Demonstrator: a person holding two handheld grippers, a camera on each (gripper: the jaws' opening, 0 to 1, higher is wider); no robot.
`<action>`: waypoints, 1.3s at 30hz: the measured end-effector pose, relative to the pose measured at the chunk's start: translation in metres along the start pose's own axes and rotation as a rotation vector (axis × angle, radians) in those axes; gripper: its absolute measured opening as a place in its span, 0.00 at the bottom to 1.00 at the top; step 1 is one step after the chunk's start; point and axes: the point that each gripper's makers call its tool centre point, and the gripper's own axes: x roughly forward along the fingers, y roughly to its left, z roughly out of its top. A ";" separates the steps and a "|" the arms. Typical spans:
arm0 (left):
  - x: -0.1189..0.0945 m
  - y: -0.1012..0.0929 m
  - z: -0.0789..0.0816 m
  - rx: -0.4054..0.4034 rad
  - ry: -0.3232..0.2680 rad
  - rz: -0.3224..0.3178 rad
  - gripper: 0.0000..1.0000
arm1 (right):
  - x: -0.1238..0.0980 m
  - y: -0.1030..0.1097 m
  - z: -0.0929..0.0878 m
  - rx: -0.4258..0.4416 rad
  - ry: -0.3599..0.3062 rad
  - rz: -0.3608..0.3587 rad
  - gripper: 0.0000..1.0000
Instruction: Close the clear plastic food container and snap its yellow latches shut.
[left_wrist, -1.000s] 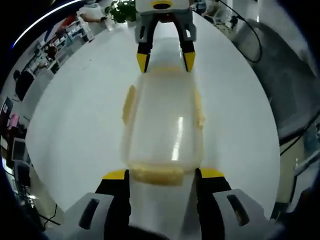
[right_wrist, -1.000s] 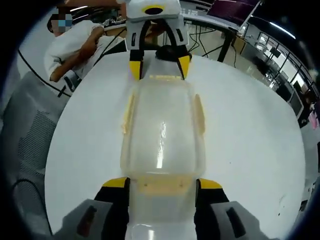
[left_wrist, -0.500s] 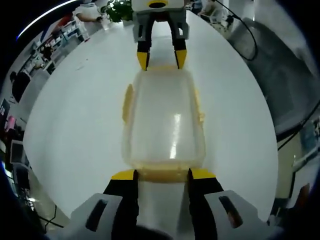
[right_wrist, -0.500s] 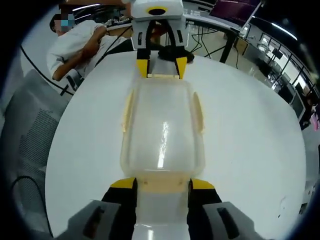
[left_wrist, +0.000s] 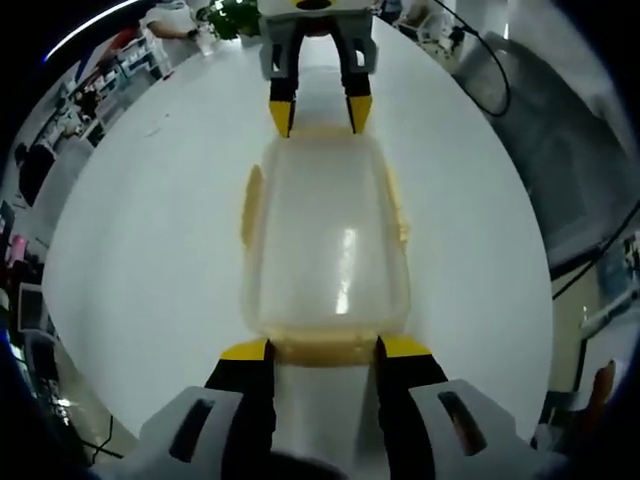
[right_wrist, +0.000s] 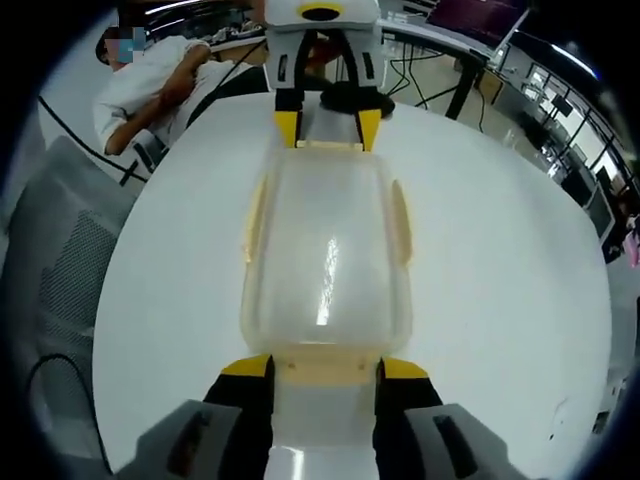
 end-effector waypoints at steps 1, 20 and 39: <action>0.000 0.000 0.000 0.001 0.003 -0.002 0.39 | 0.000 0.000 0.000 -0.003 0.007 0.001 0.38; -0.002 -0.003 -0.005 -0.011 0.082 0.048 0.37 | -0.008 0.006 0.005 0.000 -0.045 0.000 0.36; -0.037 -0.002 0.015 0.006 0.096 0.068 0.37 | -0.039 0.013 0.012 -0.007 -0.087 -0.035 0.36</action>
